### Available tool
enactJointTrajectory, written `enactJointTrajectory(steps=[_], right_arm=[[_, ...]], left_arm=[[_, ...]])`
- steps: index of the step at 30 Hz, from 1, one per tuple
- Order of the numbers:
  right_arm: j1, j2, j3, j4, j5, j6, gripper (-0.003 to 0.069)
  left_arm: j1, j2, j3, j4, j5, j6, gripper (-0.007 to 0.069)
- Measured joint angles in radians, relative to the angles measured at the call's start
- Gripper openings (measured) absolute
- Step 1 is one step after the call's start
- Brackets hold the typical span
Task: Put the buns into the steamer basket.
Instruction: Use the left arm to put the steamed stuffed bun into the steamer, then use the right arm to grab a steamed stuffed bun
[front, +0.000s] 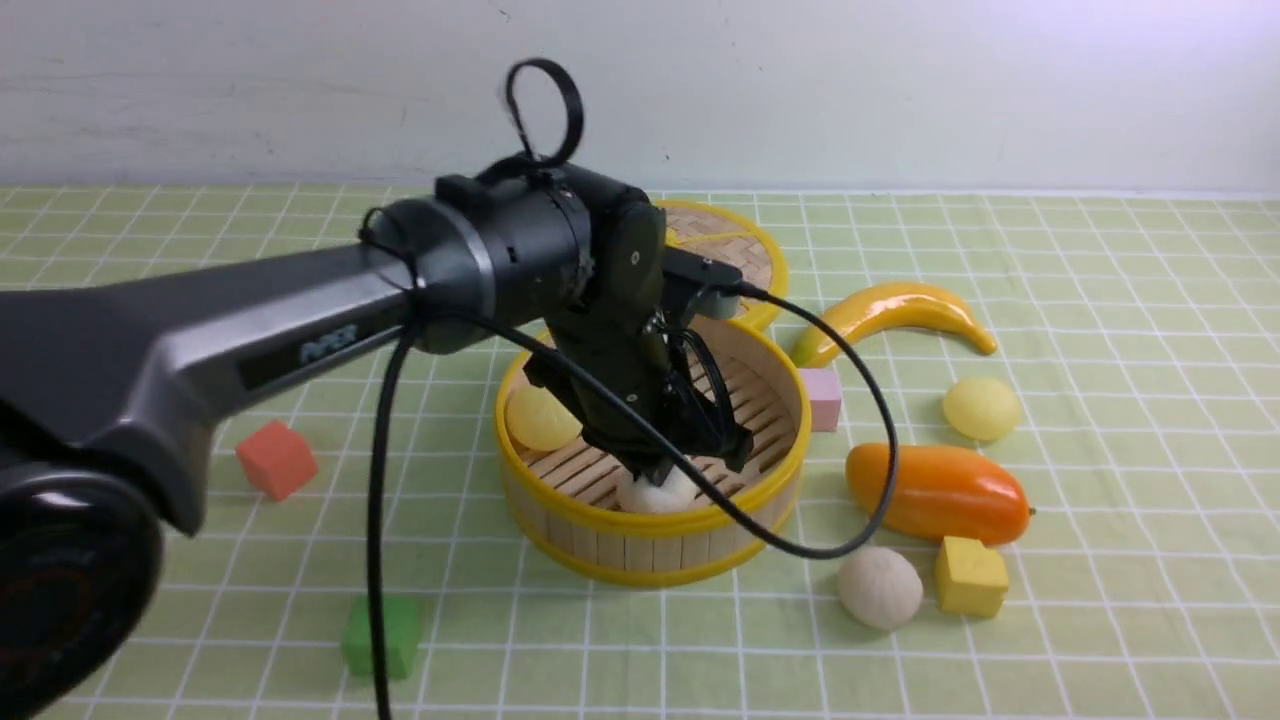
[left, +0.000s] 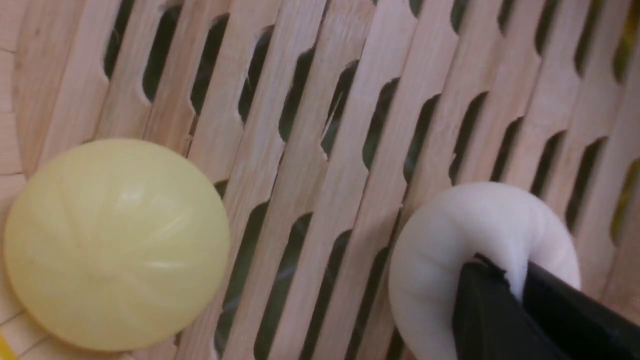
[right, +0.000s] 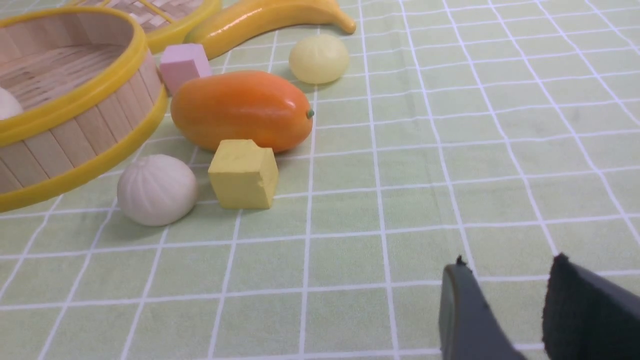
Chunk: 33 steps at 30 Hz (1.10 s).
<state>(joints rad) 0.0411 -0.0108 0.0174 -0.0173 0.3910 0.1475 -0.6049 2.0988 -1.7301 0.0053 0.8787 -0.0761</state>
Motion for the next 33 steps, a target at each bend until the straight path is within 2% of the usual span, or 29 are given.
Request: enactJointTrajectory(steps=[2,3,4,5,6,7,9,11,13,17,19,21,22,23,24,25,27,28,33], right_arm=[[0.000,0.000,0.000,0.000,0.000,0.000,0.0239],[0.000,0.000,0.000,0.000,0.000,0.000,0.0239],[0.000,0.000,0.000,0.000,0.000,0.000,0.0239],[0.000,0.000,0.000,0.000,0.000,0.000,0.0239],[0.000,0.000,0.000,0.000,0.000,0.000,0.0239],[0.000,0.000,0.000,0.000,0.000,0.000,0.0239],[0.000,0.000,0.000,0.000,0.000,0.000,0.0239],[0.000,0.000,0.000,0.000,0.000,0.000,0.0239],[0.000,0.000,0.000,0.000,0.000,0.000,0.0239],[0.000,0.000,0.000,0.000,0.000,0.000,0.0239],[0.000,0.000,0.000,0.000,0.000,0.000,0.0239],[0.000,0.000,0.000,0.000,0.000,0.000,0.0239],[0.000,0.000,0.000,0.000,0.000,0.000,0.0239],[0.000,0.000,0.000,0.000,0.000,0.000,0.0239],[0.000,0.000,0.000,0.000,0.000,0.000,0.0239],[0.000,0.000,0.000,0.000,0.000,0.000,0.0239],[0.000,0.000,0.000,0.000,0.000,0.000,0.0239],[0.000,0.000,0.000,0.000,0.000,0.000,0.0239],[0.000,0.000,0.000,0.000,0.000,0.000,0.0239]], left_arm=[[0.000,0.029,-0.035,0.005,0.030,0.000,0.0099],[0.000,0.035,-0.068,0.005,0.058,0.000,0.0173],[0.000,0.035,-0.070,0.005,0.065,0.000,0.0190],[0.000,0.032,-0.086,0.004,0.090,0.000,0.0263],[0.000,0.031,-0.087,0.004,0.093,0.000,0.0263],[0.000,0.014,-0.095,0.003,0.119,0.000,0.0334],[-0.001,-0.025,-0.095,0.000,0.135,0.000,0.0353],[-0.001,-0.090,-0.089,-0.005,0.141,0.000,0.0332],[-0.001,-0.182,-0.063,-0.018,0.132,0.000,0.0263],[-0.001,-0.448,0.124,-0.061,0.035,0.001,0.0028],[-0.001,-0.539,0.240,-0.082,-0.028,0.008,-0.0013],[-0.001,-0.695,0.441,-0.115,-0.135,0.019,-0.0013],[-0.001,-0.707,0.458,-0.119,-0.146,0.021,-0.0013],[-0.001,-0.798,0.566,-0.142,-0.228,0.025,-0.0013],[-0.001,-0.823,0.620,-0.149,-0.241,0.026,-0.0013],[-0.001,-0.941,0.762,-0.183,-0.373,0.027,-0.0013],[-0.001,-1.047,0.911,-0.212,-0.466,0.027,-0.0013],[-0.001,-1.143,1.002,-0.237,-0.567,0.027,-0.0013],[-0.001,-1.446,1.291,-0.264,-0.775,0.027,-0.0013]])
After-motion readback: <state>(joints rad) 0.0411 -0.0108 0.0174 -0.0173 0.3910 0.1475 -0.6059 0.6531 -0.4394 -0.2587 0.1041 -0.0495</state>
